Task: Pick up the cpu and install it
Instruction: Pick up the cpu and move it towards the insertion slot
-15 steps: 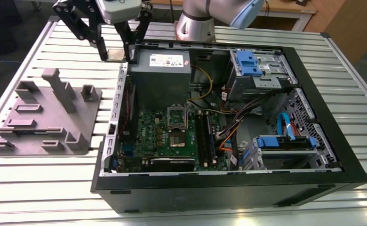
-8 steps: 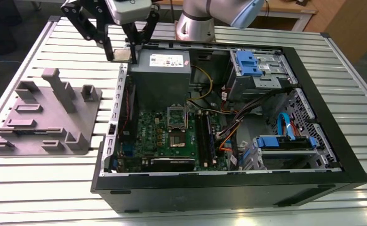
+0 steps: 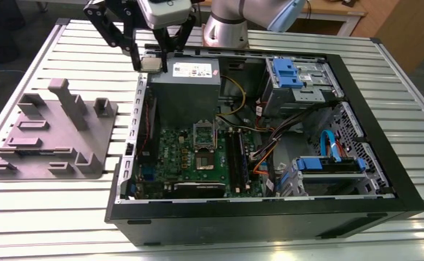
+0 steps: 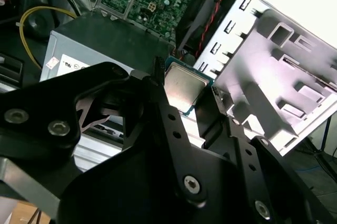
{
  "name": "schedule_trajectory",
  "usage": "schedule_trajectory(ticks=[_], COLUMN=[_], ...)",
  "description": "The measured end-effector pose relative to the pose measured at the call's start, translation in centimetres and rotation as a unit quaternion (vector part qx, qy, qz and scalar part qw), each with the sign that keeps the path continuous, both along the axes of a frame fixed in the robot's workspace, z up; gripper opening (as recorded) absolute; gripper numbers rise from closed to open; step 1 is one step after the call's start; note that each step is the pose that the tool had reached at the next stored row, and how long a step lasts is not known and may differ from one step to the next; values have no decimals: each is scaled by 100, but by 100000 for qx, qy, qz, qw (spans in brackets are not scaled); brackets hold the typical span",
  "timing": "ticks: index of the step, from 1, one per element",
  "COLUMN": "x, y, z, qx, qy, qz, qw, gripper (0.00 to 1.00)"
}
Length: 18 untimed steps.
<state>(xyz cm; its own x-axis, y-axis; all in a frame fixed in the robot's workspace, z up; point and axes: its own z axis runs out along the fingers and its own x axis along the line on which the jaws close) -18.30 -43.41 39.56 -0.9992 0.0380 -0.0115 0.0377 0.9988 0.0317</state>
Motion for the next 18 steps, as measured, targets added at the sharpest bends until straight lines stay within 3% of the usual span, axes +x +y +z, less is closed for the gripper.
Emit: schedule_trajectory(ticks=[18], x=[190], y=[0], z=[0], qx=[-2], qy=[2], qz=[1], qw=[100000], gripper=[47])
